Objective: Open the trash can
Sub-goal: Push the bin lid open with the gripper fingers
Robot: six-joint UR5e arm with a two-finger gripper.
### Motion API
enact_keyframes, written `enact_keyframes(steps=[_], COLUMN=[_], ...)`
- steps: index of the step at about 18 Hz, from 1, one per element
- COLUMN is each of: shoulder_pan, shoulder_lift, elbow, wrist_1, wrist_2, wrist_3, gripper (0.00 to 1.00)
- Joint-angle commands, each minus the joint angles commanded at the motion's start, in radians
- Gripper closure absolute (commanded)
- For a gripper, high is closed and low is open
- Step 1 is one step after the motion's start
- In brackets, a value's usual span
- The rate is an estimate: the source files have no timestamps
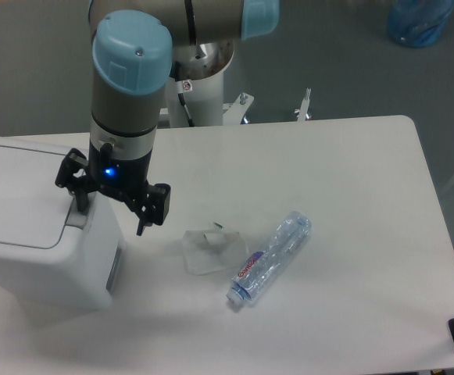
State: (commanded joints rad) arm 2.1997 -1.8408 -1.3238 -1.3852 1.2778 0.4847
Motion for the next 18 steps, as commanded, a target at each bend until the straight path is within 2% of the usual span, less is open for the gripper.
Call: enact_keyframes(steps=[7,11,18], shoulder_pan=[-0.002,-0.002,0.023], shoulder_lift=[-0.008,-0.008,-0.003], elbow=[0.029,0.032,0.094], wrist_1=[-0.049,-0.045,-0.032], wrist_2=[0.028,0.026,0.02], wrist_3=[0.003,0.0,0.0], gripper=[0.0,0.0,0.0])
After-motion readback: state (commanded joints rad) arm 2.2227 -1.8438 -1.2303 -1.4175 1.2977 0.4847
